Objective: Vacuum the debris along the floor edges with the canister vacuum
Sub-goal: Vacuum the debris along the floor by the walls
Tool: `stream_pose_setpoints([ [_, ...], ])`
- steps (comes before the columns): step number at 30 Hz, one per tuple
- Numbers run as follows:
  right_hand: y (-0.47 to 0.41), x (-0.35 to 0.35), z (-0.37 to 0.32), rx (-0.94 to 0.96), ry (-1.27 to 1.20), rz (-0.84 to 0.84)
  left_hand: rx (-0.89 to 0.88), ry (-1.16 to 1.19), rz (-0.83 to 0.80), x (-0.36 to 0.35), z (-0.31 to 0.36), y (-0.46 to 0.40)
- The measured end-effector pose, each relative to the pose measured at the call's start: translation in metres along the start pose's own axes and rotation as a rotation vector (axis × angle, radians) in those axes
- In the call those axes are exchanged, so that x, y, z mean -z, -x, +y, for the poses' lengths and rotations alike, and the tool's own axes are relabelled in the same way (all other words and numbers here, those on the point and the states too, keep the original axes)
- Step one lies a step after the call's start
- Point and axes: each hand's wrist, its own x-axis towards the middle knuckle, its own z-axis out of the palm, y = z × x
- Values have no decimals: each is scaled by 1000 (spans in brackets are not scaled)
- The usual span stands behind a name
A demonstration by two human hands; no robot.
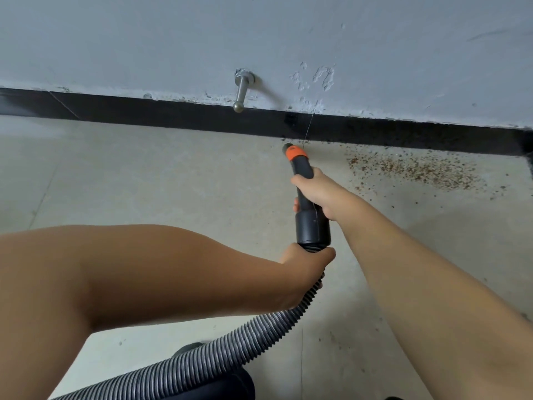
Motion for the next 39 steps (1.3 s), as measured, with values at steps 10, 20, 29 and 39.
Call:
stream_pose_setpoints([
  [10,-5,32,21,-33,-177,170,44,-130,-143,-4,11,-8],
  [20,-18,62,18,-37,-268,167,13,-116,-107,-27,25,-26],
  [29,-24,9,6,8,-193,1,0,-68,11,3,10,-21],
  [39,3,-2,10,27,-38,-10,50,-53,-28,6,-2,0],
])
